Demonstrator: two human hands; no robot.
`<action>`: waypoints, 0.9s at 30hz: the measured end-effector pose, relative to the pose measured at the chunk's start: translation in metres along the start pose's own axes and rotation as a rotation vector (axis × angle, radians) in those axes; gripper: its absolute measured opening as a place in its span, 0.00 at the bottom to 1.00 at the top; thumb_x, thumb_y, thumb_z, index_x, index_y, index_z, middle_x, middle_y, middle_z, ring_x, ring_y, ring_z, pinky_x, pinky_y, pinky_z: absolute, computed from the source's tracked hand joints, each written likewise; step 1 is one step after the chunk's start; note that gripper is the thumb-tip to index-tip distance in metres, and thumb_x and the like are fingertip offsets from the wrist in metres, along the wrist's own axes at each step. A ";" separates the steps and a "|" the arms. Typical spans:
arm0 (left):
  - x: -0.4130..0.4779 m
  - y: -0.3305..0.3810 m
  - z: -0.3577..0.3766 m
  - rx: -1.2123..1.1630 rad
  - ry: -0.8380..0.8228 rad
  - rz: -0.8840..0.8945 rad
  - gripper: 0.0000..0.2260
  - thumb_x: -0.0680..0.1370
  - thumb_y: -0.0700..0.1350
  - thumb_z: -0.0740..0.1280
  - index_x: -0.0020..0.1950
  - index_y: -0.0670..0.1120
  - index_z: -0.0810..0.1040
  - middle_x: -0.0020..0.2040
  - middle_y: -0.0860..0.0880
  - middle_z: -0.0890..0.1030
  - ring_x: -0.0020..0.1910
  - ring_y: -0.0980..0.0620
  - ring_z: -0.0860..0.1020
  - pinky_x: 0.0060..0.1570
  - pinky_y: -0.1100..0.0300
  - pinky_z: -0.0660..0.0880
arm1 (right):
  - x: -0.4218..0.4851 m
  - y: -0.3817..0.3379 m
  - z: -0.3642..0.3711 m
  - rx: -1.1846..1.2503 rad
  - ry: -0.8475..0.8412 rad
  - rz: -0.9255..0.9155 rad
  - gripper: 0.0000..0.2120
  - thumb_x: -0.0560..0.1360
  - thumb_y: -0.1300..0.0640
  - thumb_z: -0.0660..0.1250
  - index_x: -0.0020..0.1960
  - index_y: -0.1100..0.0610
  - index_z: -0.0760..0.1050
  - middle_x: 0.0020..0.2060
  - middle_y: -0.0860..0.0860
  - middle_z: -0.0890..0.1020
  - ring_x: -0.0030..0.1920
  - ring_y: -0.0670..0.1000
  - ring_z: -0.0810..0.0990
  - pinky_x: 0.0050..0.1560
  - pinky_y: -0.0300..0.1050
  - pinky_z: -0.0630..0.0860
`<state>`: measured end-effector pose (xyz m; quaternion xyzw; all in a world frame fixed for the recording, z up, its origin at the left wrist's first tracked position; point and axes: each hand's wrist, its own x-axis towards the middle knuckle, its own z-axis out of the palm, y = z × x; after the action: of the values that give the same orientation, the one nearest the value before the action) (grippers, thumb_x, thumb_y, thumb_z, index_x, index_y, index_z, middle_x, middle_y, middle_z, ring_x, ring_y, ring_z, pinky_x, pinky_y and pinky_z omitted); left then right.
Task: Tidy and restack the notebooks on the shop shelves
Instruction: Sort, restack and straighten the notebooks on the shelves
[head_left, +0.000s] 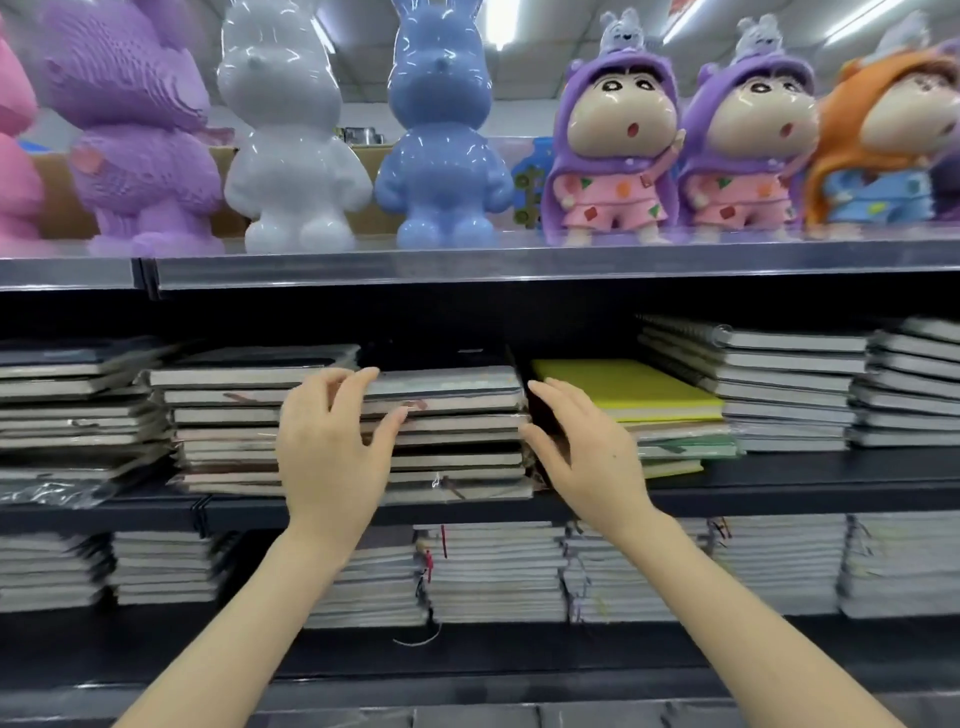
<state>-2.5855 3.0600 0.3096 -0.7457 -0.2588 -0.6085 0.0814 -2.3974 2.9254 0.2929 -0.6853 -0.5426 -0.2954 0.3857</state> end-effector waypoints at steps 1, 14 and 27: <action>-0.002 0.012 0.001 -0.010 0.025 0.088 0.16 0.72 0.45 0.74 0.56 0.39 0.80 0.49 0.42 0.79 0.47 0.44 0.76 0.49 0.57 0.70 | -0.008 0.013 -0.007 -0.042 0.021 0.028 0.24 0.78 0.43 0.56 0.66 0.57 0.74 0.63 0.53 0.78 0.63 0.52 0.76 0.56 0.45 0.75; -0.020 0.140 0.090 -0.050 -0.413 0.291 0.22 0.75 0.57 0.66 0.60 0.42 0.78 0.54 0.46 0.81 0.52 0.46 0.79 0.50 0.56 0.76 | 0.001 0.146 -0.072 -0.479 -0.207 -0.049 0.31 0.71 0.29 0.51 0.56 0.48 0.80 0.50 0.50 0.83 0.47 0.54 0.83 0.42 0.45 0.76; -0.023 0.162 0.118 -0.272 -0.488 -0.281 0.23 0.76 0.51 0.68 0.68 0.44 0.72 0.58 0.46 0.80 0.58 0.50 0.77 0.55 0.61 0.70 | 0.005 0.182 -0.059 -0.141 -0.141 -0.115 0.36 0.65 0.28 0.57 0.60 0.52 0.80 0.55 0.54 0.82 0.58 0.58 0.79 0.56 0.50 0.75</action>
<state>-2.4076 2.9668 0.2898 -0.8306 -0.2877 -0.4460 -0.1685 -2.2185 2.8566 0.2902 -0.6976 -0.5845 -0.3055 0.2799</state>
